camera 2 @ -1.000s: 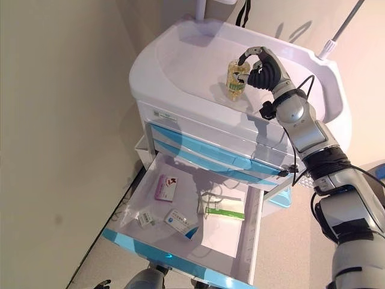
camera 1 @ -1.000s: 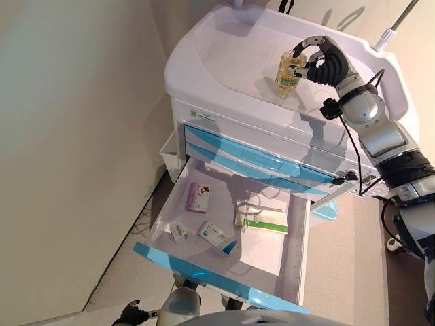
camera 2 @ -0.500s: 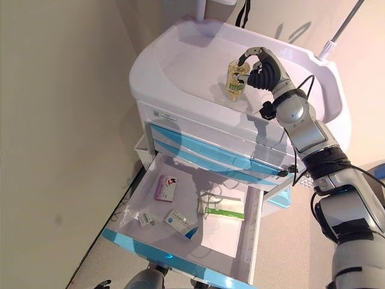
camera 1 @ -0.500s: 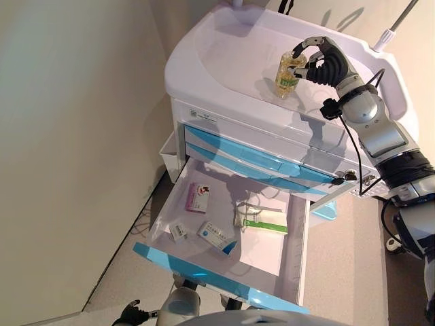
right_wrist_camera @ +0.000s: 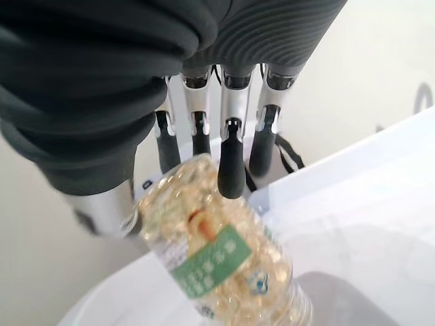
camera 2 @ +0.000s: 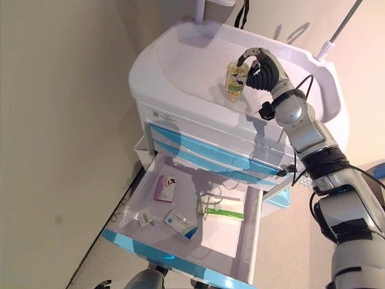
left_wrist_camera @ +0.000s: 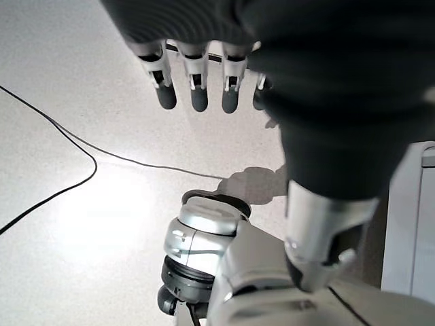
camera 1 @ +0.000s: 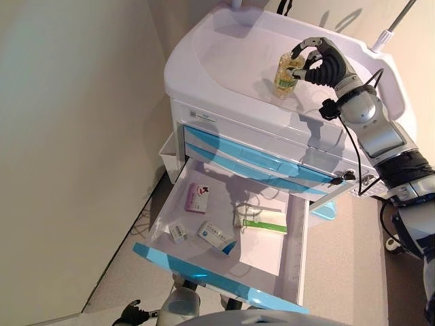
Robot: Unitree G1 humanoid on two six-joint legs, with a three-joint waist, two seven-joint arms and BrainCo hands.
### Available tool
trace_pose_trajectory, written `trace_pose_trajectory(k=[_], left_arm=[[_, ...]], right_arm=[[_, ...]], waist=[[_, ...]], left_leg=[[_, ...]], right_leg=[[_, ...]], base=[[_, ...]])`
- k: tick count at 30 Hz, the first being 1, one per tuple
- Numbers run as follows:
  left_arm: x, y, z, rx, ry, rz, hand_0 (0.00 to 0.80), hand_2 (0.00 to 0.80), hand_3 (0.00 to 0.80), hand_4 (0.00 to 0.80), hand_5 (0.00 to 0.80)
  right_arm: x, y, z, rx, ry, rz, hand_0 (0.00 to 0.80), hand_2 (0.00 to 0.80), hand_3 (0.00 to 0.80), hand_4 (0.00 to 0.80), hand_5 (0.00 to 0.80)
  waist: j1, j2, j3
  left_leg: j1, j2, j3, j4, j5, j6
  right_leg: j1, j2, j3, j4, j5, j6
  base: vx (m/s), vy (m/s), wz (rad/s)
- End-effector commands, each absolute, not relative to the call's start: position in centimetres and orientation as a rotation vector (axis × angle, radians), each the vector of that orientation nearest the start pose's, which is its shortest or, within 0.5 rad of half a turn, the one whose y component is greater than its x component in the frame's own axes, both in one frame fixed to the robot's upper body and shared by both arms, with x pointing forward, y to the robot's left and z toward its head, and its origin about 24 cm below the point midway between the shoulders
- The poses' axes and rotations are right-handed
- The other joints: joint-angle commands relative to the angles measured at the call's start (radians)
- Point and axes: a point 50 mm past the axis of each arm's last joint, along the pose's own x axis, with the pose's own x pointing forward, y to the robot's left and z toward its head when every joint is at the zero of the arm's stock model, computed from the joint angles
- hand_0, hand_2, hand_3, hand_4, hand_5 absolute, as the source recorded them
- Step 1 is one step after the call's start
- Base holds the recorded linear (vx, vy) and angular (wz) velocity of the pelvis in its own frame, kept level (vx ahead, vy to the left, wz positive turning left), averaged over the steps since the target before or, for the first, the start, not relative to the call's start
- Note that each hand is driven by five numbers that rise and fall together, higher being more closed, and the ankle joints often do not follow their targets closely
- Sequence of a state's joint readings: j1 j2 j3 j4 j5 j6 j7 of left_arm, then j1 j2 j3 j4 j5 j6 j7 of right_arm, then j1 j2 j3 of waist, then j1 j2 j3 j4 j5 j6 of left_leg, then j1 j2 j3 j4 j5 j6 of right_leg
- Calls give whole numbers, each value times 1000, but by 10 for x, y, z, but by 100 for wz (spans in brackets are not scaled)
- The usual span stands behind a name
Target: Open the drawer and pick up the medicine
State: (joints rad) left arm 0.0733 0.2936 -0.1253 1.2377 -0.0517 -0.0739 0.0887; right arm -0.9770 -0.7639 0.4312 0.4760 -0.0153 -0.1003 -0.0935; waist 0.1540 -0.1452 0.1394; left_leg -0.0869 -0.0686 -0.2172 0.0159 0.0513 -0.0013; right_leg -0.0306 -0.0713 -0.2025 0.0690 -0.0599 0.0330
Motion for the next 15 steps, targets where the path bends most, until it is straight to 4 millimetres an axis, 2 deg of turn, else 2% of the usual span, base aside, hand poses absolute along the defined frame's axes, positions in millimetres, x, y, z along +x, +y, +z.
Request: trace_pose_trajectory(k=[1,15], left_arm=[[54,270,-156,391,1251,181,0,0,0,0,0],[53,269,-157,393,1252,179,0,0,0,0,0]], right_arm=[[369,-195,279,-904,-605,-26,0,0,0,0,0],[369,-197,269,-890,-588,-45,0,0,0,0,0]], waist=[[-4,-1,-45],[-7,5,-48]], left_leg=[[3,-46,24,-19,-24,34],[10,-49,24,-18,-29,39]], right_leg=[[-87,-49,11,53,96,77],[-88,-53,14,61,93,78]], base=[[1,4,-5],[0,1,-1]])
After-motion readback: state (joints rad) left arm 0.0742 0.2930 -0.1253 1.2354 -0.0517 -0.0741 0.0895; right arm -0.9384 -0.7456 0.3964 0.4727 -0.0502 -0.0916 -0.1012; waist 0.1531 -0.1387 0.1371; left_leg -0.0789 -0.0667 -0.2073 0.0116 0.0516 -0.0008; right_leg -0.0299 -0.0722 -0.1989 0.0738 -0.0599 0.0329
